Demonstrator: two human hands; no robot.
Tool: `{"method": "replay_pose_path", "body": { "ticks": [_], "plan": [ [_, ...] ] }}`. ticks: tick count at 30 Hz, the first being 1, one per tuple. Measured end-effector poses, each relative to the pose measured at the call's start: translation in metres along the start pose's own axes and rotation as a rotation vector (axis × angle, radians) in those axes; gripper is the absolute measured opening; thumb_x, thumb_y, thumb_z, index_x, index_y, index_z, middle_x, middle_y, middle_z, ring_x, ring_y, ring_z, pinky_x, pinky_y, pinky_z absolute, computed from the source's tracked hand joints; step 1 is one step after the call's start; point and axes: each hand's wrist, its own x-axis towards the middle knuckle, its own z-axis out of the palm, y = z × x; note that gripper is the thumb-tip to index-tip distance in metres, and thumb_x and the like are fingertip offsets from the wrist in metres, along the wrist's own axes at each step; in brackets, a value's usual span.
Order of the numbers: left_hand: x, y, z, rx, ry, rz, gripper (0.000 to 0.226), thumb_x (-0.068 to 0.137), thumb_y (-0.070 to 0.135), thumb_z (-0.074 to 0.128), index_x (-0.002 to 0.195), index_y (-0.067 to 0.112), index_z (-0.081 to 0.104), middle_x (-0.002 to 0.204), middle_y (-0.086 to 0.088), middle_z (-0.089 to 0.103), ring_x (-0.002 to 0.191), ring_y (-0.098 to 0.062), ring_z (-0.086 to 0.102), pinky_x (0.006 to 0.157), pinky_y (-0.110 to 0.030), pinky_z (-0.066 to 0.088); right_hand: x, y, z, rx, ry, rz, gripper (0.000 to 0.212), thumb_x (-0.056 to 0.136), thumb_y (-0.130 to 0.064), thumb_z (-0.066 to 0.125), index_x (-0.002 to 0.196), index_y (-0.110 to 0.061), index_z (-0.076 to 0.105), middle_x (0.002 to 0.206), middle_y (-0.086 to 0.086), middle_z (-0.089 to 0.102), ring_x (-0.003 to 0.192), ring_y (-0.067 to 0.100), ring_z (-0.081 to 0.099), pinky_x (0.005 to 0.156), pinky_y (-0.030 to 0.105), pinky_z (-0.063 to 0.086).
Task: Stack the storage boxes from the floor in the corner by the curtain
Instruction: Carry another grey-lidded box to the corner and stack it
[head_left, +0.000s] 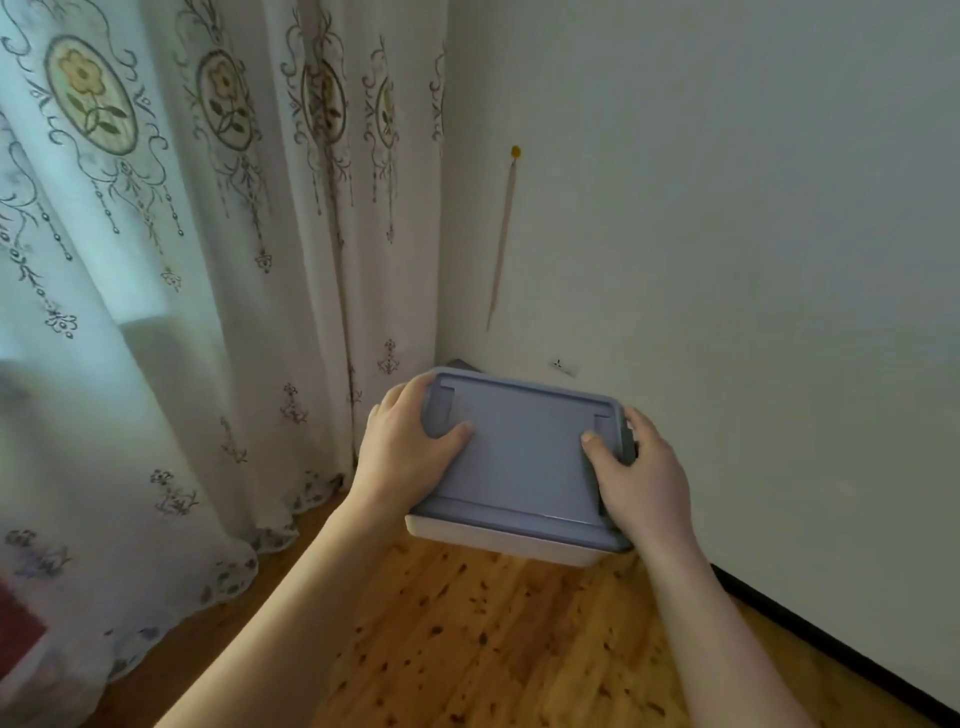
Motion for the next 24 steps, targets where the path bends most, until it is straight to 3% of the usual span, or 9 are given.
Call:
{"method": "replay_pose_path", "body": {
  "ticks": [7, 11, 20, 24],
  "plan": [
    [0.050, 0.005, 0.048, -0.030, -0.072, 0.019, 0.069, 0.084, 0.045, 0.070, 0.144, 0.026, 0.042, 0.141, 0.003, 0.047, 0.124, -0.018, 0.045, 0.096, -0.033, 0.040, 0.048, 0.023, 0.013, -0.031, 0.030, 0.086, 0.069, 0.091, -0.053, 0.059, 0.150, -0.023, 0.039, 0.130, 0.006, 0.057, 0.119, 0.024, 0.054, 0.098, 0.033, 0.043],
    [0.089, 0.005, 0.083, -0.019, -0.106, 0.014, 0.068, 0.085, 0.045, 0.069, 0.145, 0.026, 0.041, 0.142, 0.003, 0.048, 0.126, -0.019, 0.045, 0.102, -0.042, 0.044, 0.091, 0.041, 0.023, -0.031, 0.046, 0.110, 0.071, 0.091, -0.052, 0.059, 0.152, -0.023, 0.036, 0.133, 0.007, 0.055, 0.122, 0.024, 0.053, 0.095, 0.028, 0.038],
    [0.193, 0.010, 0.161, 0.042, -0.120, -0.009, 0.070, 0.083, 0.053, 0.066, 0.144, 0.028, 0.043, 0.141, 0.006, 0.050, 0.127, -0.019, 0.045, 0.103, -0.046, 0.044, 0.218, 0.078, 0.045, 0.014, 0.047, 0.098, 0.070, 0.091, -0.055, 0.058, 0.151, -0.028, 0.036, 0.125, 0.006, 0.055, 0.115, 0.022, 0.055, 0.088, 0.025, 0.037],
    [0.242, 0.022, 0.194, 0.034, -0.109, -0.033, 0.067, 0.083, 0.055, 0.065, 0.142, 0.032, 0.042, 0.139, 0.007, 0.050, 0.126, -0.020, 0.046, 0.101, -0.049, 0.046, 0.281, 0.087, 0.048, 0.022, 0.039, 0.088, 0.075, 0.091, -0.058, 0.056, 0.154, -0.026, 0.030, 0.133, 0.007, 0.052, 0.120, 0.023, 0.053, 0.091, 0.028, 0.038]
  ]
}}
